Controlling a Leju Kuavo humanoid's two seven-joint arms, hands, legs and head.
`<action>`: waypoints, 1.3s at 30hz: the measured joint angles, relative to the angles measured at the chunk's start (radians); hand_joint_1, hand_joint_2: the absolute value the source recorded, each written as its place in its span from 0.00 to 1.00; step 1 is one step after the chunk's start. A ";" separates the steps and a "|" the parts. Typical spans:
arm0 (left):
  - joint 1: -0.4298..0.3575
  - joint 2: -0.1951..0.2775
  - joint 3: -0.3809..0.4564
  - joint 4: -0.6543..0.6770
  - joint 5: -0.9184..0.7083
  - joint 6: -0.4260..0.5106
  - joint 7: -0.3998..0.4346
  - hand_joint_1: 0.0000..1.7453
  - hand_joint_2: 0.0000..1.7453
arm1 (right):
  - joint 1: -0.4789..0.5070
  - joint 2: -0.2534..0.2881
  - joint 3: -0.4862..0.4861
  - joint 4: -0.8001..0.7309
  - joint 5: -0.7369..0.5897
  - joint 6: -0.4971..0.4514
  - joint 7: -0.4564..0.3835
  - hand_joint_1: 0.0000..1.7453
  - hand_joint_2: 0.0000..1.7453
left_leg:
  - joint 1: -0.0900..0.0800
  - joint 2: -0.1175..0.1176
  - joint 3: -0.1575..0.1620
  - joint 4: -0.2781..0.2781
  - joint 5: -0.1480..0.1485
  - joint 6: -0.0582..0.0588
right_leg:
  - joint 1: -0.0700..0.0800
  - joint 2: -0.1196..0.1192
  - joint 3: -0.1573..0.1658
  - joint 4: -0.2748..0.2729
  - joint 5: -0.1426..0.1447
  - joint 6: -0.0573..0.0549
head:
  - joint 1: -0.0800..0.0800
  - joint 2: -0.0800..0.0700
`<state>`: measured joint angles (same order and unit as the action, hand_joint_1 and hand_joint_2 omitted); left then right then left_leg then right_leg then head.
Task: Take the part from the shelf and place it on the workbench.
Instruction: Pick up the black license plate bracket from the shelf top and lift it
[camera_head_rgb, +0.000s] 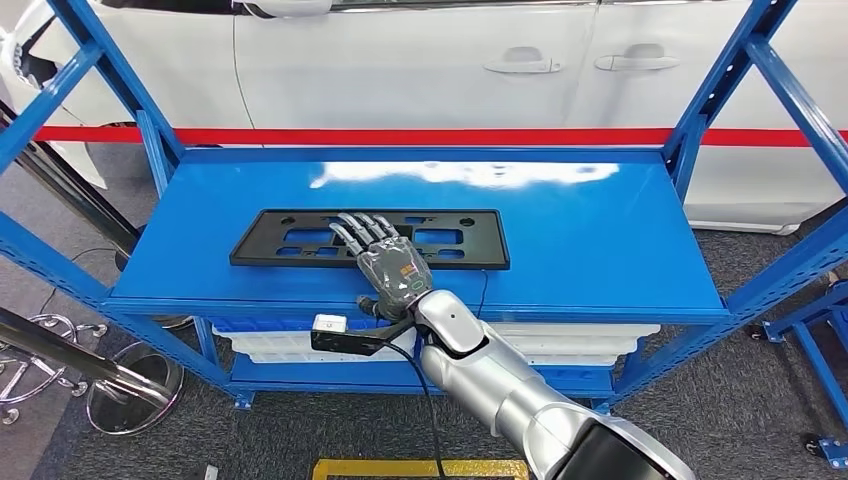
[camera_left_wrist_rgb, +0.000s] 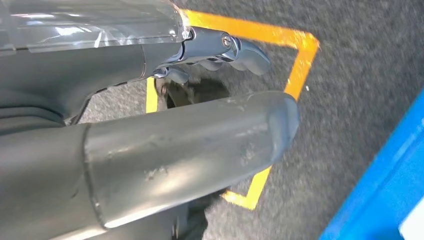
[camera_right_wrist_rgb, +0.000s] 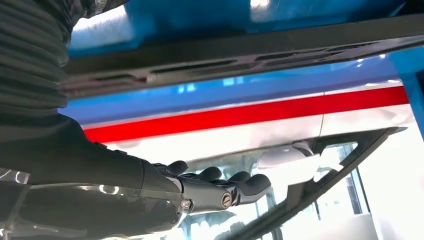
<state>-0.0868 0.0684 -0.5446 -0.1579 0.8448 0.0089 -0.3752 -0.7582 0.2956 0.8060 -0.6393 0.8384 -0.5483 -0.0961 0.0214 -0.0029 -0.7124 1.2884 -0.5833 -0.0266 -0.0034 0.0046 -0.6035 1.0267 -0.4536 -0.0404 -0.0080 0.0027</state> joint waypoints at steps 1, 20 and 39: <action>0.001 0.001 0.000 0.000 0.002 0.001 0.000 0.00 0.00 | 0.004 0.000 -0.013 -0.004 -0.038 0.011 -0.022 0.00 1.00 | 0.000 0.000 -0.003 0.002 0.012 0.001 | 0.001 0.001 0.000 0.001 -0.001 -0.001 | 0.000 0.000; 0.047 0.009 0.014 0.000 0.076 -0.006 -0.082 0.00 0.00 | 0.346 -0.158 -0.299 -0.759 -1.297 0.783 -0.356 0.00 0.00 | -0.002 -0.004 0.134 -0.273 0.125 0.042 | -0.005 -0.002 -0.026 0.069 -0.022 0.046 | 0.000 0.000; 0.064 -0.002 0.074 0.000 0.160 0.028 -0.091 0.00 0.00 | 0.692 -0.307 -0.240 -1.383 -0.981 0.765 -0.506 0.00 0.00 | -0.021 0.001 0.165 -0.278 0.098 0.048 | 0.014 -0.003 0.010 0.006 -0.010 0.018 | 0.000 0.000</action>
<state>-0.0224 0.0666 -0.4709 -0.1579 1.0045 0.0369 -0.4661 -0.0666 -0.0116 0.5658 -2.0221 -0.1421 0.2169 -0.6018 0.0006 -0.0019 -0.5477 1.0105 -0.4853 0.0213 0.0105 0.0019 -0.5934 1.0331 -0.4634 -0.0226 -0.0080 0.0027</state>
